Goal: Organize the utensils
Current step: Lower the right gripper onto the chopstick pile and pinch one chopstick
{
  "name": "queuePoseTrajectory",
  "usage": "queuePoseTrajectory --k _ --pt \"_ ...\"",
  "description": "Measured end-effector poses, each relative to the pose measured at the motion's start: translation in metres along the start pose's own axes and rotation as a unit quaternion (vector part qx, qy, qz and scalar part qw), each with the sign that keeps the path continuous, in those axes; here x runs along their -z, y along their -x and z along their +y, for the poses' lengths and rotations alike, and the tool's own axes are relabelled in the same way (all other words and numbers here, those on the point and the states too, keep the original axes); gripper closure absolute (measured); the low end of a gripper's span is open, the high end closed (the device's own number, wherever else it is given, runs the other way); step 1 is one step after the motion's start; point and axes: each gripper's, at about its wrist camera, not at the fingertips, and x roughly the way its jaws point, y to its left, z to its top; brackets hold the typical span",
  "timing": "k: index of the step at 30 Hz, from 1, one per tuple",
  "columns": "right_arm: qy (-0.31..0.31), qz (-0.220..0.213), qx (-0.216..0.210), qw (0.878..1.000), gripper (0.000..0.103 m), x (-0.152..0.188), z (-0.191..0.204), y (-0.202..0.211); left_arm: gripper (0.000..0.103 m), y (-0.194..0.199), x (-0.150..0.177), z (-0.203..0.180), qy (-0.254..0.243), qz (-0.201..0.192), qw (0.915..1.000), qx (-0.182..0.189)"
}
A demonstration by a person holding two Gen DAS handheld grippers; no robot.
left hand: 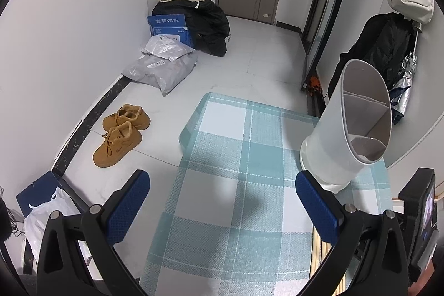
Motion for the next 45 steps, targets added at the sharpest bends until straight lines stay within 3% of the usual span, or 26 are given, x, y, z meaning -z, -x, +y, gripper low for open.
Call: queuePoseTrajectory --k 6,13,21,28,34,41,45 --pt "0.013 0.002 0.008 1.000 0.078 -0.006 0.009 0.001 0.001 0.003 0.000 0.002 0.002 0.006 0.9999 0.009" --pt "0.001 0.003 -0.016 1.000 0.078 -0.004 0.010 0.004 0.001 0.004 0.003 0.009 0.017 0.016 0.9996 0.018" --pt "0.025 0.014 0.010 1.000 0.078 -0.001 0.034 0.013 0.001 0.008 0.008 0.013 0.027 0.013 0.9994 0.013" --pt "0.016 0.027 0.019 0.999 0.078 0.000 0.032 0.015 0.001 0.009 0.013 0.019 0.029 0.018 0.9994 0.010" --pt "0.018 0.033 0.021 0.999 0.078 -0.005 0.038 0.013 0.001 0.023 0.016 0.012 -0.013 -0.014 0.9998 -0.007" --pt "0.006 0.036 0.032 0.999 0.079 -0.015 0.048 0.004 0.001 0.037 0.025 0.012 0.004 -0.016 0.9997 0.017" --pt "0.009 0.017 0.020 1.000 0.090 -0.020 0.048 0.003 0.001 0.029 0.036 0.014 0.022 0.002 0.9995 0.023"
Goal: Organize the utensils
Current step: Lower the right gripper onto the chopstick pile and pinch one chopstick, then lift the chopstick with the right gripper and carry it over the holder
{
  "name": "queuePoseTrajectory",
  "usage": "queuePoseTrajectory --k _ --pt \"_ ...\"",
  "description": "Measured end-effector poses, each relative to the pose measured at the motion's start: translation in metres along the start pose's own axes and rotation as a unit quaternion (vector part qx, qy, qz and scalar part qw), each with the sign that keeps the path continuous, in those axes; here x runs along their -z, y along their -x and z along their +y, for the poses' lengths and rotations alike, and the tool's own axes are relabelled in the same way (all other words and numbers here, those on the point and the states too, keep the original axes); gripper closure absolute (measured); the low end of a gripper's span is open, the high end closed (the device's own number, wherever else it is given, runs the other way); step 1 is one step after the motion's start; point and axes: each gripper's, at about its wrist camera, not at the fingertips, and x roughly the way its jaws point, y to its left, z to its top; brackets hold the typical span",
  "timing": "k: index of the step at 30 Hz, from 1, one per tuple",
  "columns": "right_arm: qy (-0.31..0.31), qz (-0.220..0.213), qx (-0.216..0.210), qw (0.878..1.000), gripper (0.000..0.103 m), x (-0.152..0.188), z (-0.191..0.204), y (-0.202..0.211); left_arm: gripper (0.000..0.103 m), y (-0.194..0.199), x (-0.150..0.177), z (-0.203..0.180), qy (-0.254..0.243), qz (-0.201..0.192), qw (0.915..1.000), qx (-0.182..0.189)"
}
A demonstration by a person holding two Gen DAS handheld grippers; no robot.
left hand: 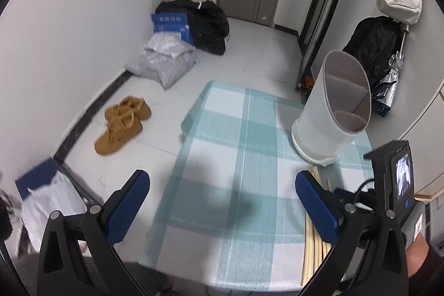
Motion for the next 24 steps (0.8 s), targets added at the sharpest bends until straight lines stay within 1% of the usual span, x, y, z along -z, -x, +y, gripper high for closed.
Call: queuePoseTrajectory --k 2,6,8,9,10,11,13,14,16,17,18,19,20,22,24 --pt "0.001 -0.007 -0.006 1.000 0.098 -0.003 0.000 -0.002 0.001 -0.007 0.004 -0.002 0.005 0.015 0.9998 0.009" --pt "-0.014 -0.021 -0.036 0.999 0.099 -0.002 -0.005 0.000 0.001 -0.024 0.013 -0.025 -0.032 0.058 0.9975 0.022" --pt "-0.029 -0.041 -0.048 0.998 0.099 -0.001 -0.015 0.007 0.001 -0.034 0.019 -0.038 -0.044 0.083 0.9948 0.039" --pt "-0.050 -0.055 -0.067 0.995 0.099 0.000 -0.025 0.013 0.001 -0.040 0.022 -0.042 -0.046 0.095 0.9935 0.042" --pt "-0.065 -0.062 -0.084 0.992 0.099 0.000 -0.032 0.017 0.001 -0.048 0.026 -0.048 -0.049 0.106 0.9924 0.037" --pt "-0.086 -0.074 -0.106 0.988 0.099 0.000 -0.042 0.023 0.001 -0.052 0.028 -0.050 -0.052 0.113 0.9917 0.033" --pt "-0.122 -0.100 -0.136 0.978 0.099 0.003 -0.062 0.035 0.001 -0.063 0.032 -0.058 -0.065 0.132 0.9887 0.029" --pt "-0.132 -0.107 -0.146 0.975 0.099 0.003 -0.067 0.039 0.001 -0.068 0.034 -0.062 -0.071 0.139 0.9875 0.024" --pt "-0.161 -0.127 -0.175 0.963 0.099 0.007 -0.085 0.047 0.001 -0.077 0.037 -0.070 -0.085 0.149 0.9850 0.020" --pt "-0.181 -0.140 -0.193 0.954 0.099 0.010 -0.095 0.052 0.001 -0.080 0.037 -0.070 -0.093 0.148 0.9844 0.018" --pt "-0.192 -0.146 -0.204 0.949 0.099 0.012 -0.099 0.055 0.001 -0.082 0.037 -0.073 -0.100 0.146 0.9840 0.012" --pt "-0.210 -0.156 -0.223 0.939 0.099 0.016 -0.107 0.057 0.001 -0.085 0.038 -0.076 -0.110 0.148 0.9829 0.004" --pt "-0.223 -0.163 -0.231 0.933 0.099 0.019 -0.113 0.059 0.002 -0.087 0.038 -0.077 -0.113 0.155 0.9815 0.003" --pt "-0.230 -0.176 -0.235 0.928 0.099 0.028 -0.116 0.061 0.008 -0.092 0.040 -0.080 -0.120 0.166 0.9788 0.002" --pt "-0.232 -0.189 -0.238 0.924 0.099 0.035 -0.117 0.063 0.008 -0.095 0.042 -0.083 -0.131 0.169 0.9768 -0.005"
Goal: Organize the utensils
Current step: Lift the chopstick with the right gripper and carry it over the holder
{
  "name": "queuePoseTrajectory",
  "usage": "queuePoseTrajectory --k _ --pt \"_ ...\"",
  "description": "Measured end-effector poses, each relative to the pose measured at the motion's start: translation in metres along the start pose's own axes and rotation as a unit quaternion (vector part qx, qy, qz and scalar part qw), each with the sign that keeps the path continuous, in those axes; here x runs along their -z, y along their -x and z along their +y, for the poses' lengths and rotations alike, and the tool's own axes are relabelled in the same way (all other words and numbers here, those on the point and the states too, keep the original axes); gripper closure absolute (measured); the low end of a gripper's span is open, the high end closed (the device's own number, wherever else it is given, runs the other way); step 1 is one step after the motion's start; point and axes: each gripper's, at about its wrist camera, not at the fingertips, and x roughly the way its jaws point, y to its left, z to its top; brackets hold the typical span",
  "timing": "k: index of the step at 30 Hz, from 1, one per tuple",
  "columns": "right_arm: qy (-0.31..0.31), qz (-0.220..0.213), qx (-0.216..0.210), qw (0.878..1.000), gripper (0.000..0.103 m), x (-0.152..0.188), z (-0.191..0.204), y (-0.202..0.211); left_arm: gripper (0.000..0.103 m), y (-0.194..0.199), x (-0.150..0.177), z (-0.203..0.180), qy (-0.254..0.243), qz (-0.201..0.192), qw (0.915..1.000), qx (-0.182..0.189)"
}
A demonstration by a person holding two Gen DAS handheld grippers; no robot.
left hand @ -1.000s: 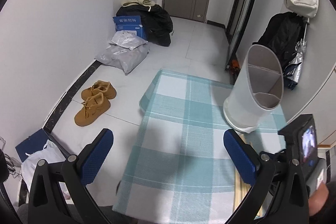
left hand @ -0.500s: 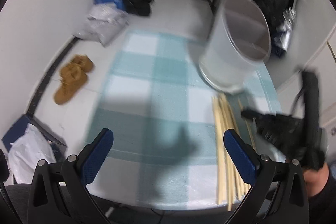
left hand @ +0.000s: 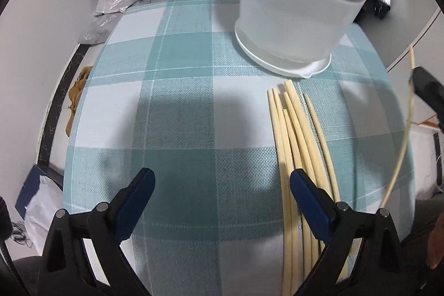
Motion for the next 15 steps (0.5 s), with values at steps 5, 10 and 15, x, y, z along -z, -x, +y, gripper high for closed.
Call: queuePoseTrajectory --k 5,10,15 --pt "-0.013 -0.018 -0.012 1.000 0.099 0.001 -0.016 0.003 0.008 -0.006 0.001 -0.002 -0.006 0.012 0.9999 -0.002" --pt "-0.024 -0.020 -0.010 0.999 0.099 -0.003 -0.020 0.003 0.008 -0.011 -0.010 -0.001 -0.002 0.024 0.9997 0.000" --pt "-0.007 -0.025 -0.010 1.000 0.099 -0.004 -0.015 0.006 0.009 -0.016 -0.017 0.004 0.013 0.032 0.9993 0.010"
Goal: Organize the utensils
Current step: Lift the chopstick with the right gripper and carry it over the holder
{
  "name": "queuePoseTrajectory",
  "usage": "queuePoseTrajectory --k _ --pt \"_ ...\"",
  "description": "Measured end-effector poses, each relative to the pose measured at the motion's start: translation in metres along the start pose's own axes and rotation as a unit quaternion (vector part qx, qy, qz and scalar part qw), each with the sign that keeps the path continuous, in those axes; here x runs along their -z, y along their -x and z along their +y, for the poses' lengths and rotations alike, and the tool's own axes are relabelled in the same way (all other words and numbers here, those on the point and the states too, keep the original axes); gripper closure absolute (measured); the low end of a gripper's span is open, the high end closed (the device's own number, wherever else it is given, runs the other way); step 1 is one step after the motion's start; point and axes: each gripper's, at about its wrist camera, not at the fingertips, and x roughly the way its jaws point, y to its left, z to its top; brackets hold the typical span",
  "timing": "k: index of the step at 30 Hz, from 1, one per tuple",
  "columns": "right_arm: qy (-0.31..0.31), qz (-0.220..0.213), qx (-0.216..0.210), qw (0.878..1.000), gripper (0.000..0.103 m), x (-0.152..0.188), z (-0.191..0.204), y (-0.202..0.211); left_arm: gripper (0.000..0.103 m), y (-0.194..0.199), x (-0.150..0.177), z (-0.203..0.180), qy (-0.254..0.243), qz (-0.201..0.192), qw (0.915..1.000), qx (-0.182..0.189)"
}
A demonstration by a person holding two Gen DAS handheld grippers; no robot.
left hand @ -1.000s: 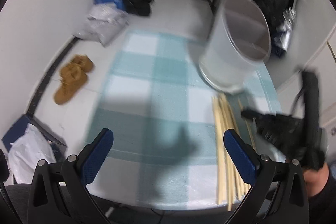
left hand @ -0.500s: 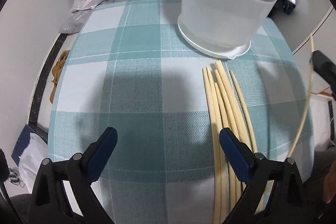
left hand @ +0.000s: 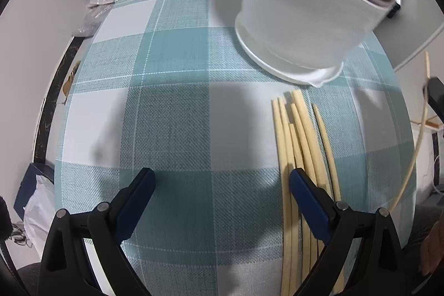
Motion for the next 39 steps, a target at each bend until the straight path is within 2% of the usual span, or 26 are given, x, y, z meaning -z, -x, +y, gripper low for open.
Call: queuePoseTrajectory --k 3,6,8,10,12,13,15,17,20,23,26,32,36,39 --pt "0.011 -0.006 0.001 1.000 0.099 0.000 0.004 0.006 0.013 -0.001 0.000 -0.002 -0.009 -0.003 0.9998 -0.018" --pt "0.013 -0.010 0.001 1.000 0.099 -0.001 0.003 0.008 0.013 0.000 0.001 -0.005 -0.017 -0.007 0.9996 -0.020" --pt "0.011 -0.010 0.001 1.000 0.099 -0.001 0.003 0.008 0.018 -0.001 -0.003 -0.006 -0.016 -0.008 0.9996 -0.020" --pt "0.013 -0.011 0.002 1.000 0.099 -0.001 0.003 0.008 0.030 0.001 -0.007 -0.011 -0.011 -0.013 0.9997 -0.018" --pt "0.015 -0.012 0.001 1.000 0.099 -0.001 0.004 0.008 0.056 0.002 -0.012 -0.016 -0.013 -0.016 0.9996 -0.017" --pt "0.016 -0.012 0.001 1.000 0.099 -0.001 0.004 0.009 0.063 0.003 -0.015 -0.018 -0.014 -0.016 0.9997 -0.014" --pt "0.015 -0.011 0.001 1.000 0.099 0.000 0.004 0.009 0.090 0.003 -0.020 -0.023 -0.016 -0.013 0.9998 -0.009" --pt "0.014 -0.010 0.002 1.000 0.099 0.000 0.002 0.010 0.100 0.000 -0.023 -0.023 -0.014 -0.008 0.9998 -0.006" --pt "0.018 -0.009 0.009 1.000 0.098 0.000 0.002 0.010 0.101 0.000 -0.027 -0.020 0.000 -0.009 1.0000 -0.001" --pt "0.024 -0.016 0.013 1.000 0.099 0.002 0.006 0.015 0.101 0.013 -0.024 -0.018 0.006 -0.041 0.9991 -0.002" --pt "0.041 -0.032 0.020 0.998 0.099 0.005 0.016 0.024 0.101 0.039 -0.015 -0.016 0.004 -0.088 0.9959 0.020" --pt "0.113 -0.098 0.046 0.988 0.099 0.015 0.059 0.051 0.102 0.101 0.007 -0.013 0.015 -0.194 0.9783 0.071" --pt "0.135 -0.121 0.058 0.982 0.099 0.022 0.078 0.060 0.102 0.126 0.021 -0.021 -0.006 -0.237 0.9682 0.079" --pt "0.144 -0.130 0.065 0.979 0.099 0.022 0.089 0.063 0.102 0.129 0.011 -0.019 -0.018 -0.253 0.9634 0.088"
